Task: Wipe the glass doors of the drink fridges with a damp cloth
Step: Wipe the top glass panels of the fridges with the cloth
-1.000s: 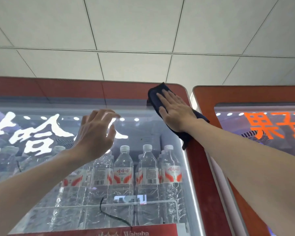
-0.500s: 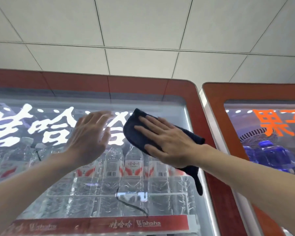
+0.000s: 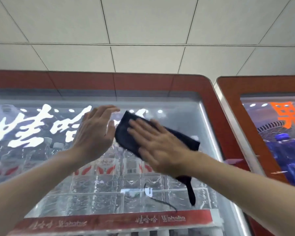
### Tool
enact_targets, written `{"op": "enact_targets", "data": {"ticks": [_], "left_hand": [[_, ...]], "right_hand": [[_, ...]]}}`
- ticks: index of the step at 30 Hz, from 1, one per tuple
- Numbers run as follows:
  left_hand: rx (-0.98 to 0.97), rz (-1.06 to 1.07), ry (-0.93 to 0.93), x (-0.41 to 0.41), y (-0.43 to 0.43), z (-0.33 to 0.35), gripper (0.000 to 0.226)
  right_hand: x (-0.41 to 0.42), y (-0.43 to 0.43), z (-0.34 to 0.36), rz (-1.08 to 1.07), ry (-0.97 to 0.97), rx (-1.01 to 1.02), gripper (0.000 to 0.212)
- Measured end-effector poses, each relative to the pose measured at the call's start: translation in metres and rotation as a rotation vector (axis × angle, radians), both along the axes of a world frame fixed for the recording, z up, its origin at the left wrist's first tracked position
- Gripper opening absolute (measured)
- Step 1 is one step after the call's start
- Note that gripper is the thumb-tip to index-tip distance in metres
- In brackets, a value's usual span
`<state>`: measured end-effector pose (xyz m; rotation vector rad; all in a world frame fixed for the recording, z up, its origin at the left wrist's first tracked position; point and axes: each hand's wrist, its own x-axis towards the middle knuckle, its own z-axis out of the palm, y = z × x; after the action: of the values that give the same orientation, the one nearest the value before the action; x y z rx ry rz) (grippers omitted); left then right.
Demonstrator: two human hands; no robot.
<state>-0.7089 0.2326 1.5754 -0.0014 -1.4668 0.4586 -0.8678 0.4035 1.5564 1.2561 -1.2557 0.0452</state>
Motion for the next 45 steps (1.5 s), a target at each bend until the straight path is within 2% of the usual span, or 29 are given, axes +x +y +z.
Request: {"op": "enact_targets", "data": {"ticks": [2, 4, 9, 12, 16, 19, 22, 25, 30, 33, 37, 39, 42, 45], "left_hand": [[0.022, 0.026, 0.019, 0.015, -0.015, 0.003, 0.049], [0.043, 0.056, -0.001, 0.022, -0.029, 0.005, 0.051], [0.016, 0.09, -0.02, 0.019, -0.043, 0.001, 0.051], [0.016, 0.077, -0.016, 0.02, -0.041, 0.0, 0.05], [0.026, 0.012, -0.045, 0.022, -0.04, -0.001, 0.051], [0.042, -0.079, -0.025, 0.034, -0.044, -0.001, 0.049], [0.048, -0.041, 0.009, 0.056, -0.061, 0.0, 0.049], [0.046, 0.053, -0.021, 0.07, -0.083, 0.001, 0.049], [-0.008, 0.078, -0.021, 0.068, -0.093, 0.002, 0.053], [-0.027, 0.07, -0.018, 0.069, -0.094, 0.002, 0.053], [-0.01, -0.001, -0.035, 0.071, -0.092, 0.0, 0.047], [-0.003, -0.057, -0.019, 0.081, -0.094, -0.002, 0.046], [-0.012, -0.056, 0.028, 0.104, -0.106, -0.006, 0.047], [-0.004, 0.029, 0.03, 0.117, -0.126, -0.008, 0.047]], "right_hand": [[0.001, -0.005, -0.019, 0.013, 0.063, 0.104, 0.063], [-0.001, -0.002, 0.003, 0.012, 0.08, 0.123, 0.061], [0.011, -0.015, 0.1, -0.068, -0.108, -0.18, 0.061], [0.02, -0.026, 0.121, -0.058, -0.149, -0.252, 0.06], [0.026, -0.028, 0.108, -0.043, -0.155, -0.243, 0.059], [0.041, -0.038, 0.067, -0.05, -0.143, -0.18, 0.066], [0.051, -0.054, 0.007, -0.001, -0.008, 0.011, 0.066], [0.05, -0.053, 0.021, 0.01, 0.068, 0.074, 0.064], [0.064, -0.07, 0.112, -0.061, -0.132, -0.211, 0.061], [0.067, -0.08, 0.126, -0.071, -0.176, -0.279, 0.06], [0.077, -0.084, 0.1, -0.028, -0.19, -0.262, 0.061], [0.089, -0.093, 0.054, -0.005, -0.187, -0.17, 0.063], [0.1, -0.107, -0.03, 0.017, -0.05, 0.008, 0.063], [0.098, -0.105, -0.026, 0.008, 0.031, 0.087, 0.061]]}}
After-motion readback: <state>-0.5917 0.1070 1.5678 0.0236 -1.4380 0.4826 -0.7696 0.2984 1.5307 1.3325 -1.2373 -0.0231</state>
